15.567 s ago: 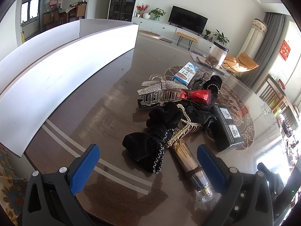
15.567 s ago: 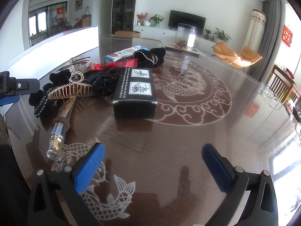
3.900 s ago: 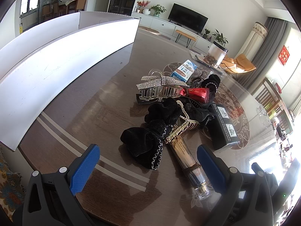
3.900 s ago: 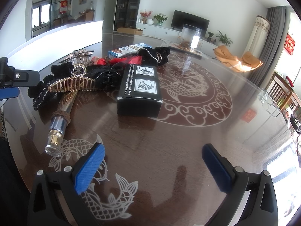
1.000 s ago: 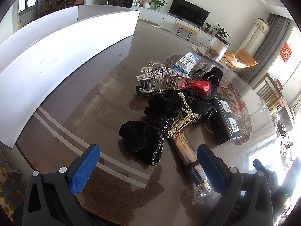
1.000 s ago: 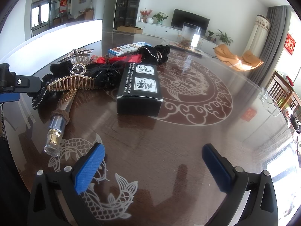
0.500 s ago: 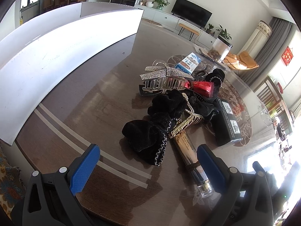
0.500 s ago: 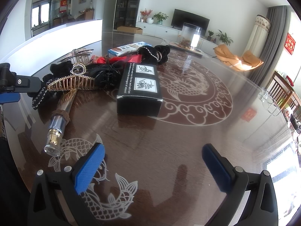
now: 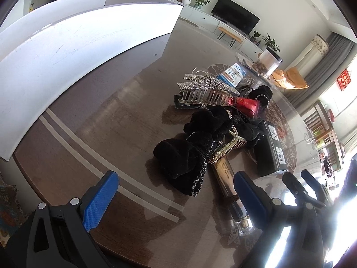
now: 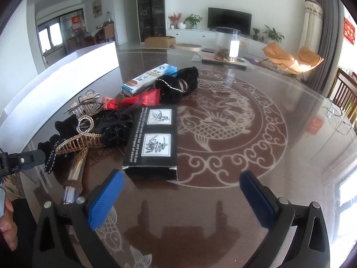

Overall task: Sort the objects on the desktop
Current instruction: 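Grasp the black soap box with the right gripper while the left grasps a black velvet scrunchie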

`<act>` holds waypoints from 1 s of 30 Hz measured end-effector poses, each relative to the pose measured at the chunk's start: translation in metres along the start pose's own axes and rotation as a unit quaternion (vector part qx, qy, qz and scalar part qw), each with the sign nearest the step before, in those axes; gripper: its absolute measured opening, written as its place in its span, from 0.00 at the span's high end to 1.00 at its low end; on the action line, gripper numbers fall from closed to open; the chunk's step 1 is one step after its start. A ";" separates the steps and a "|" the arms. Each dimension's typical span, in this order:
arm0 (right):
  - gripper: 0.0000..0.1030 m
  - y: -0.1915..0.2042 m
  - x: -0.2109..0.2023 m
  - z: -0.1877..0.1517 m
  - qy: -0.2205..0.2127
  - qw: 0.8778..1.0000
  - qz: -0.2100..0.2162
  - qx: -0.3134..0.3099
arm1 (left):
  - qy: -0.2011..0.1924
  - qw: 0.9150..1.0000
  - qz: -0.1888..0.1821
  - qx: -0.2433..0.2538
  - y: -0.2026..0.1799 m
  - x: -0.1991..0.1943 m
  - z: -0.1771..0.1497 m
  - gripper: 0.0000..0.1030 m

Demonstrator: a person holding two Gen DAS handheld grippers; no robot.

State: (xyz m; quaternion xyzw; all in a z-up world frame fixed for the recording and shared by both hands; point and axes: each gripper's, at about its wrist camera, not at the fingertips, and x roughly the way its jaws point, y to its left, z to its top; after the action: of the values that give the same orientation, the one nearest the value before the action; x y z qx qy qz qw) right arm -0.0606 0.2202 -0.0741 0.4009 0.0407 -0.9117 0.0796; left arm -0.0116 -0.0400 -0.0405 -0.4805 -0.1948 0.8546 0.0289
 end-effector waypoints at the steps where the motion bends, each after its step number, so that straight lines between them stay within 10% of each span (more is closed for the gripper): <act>1: 0.00 0.004 0.007 0.009 0.007 1.000 0.008 -0.019 | 0.001 1.000 0.000 -0.001 0.000 0.000 0.000 0.00; 11: 0.01 0.009 0.085 0.035 0.076 0.996 0.026 -0.026 | 0.009 1.000 0.009 0.006 0.000 0.001 0.000 0.00; 13: 0.11 0.008 0.085 0.037 0.066 0.998 0.014 -0.021 | 0.018 1.000 0.006 0.000 0.002 0.004 0.001 0.00; 15: 0.42 0.009 0.080 0.037 0.055 0.998 0.017 -0.026 | 0.025 1.000 0.003 -0.003 0.004 0.006 0.001 0.00; 20: 0.42 0.004 0.065 0.022 0.061 0.997 0.028 -0.031 | 0.056 0.997 -0.018 0.041 0.003 0.006 0.010 0.00; 30: 0.42 0.002 0.006 -0.042 0.059 0.997 0.038 -0.040 | 0.121 0.962 0.059 0.237 -0.031 0.052 0.032 0.00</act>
State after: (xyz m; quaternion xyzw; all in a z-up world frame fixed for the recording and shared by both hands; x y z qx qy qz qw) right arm -0.0335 0.2232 -0.1065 0.4515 0.0668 -0.8805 0.1281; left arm -0.0701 -0.0086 -0.0564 -0.5705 0.0464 0.8119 0.1149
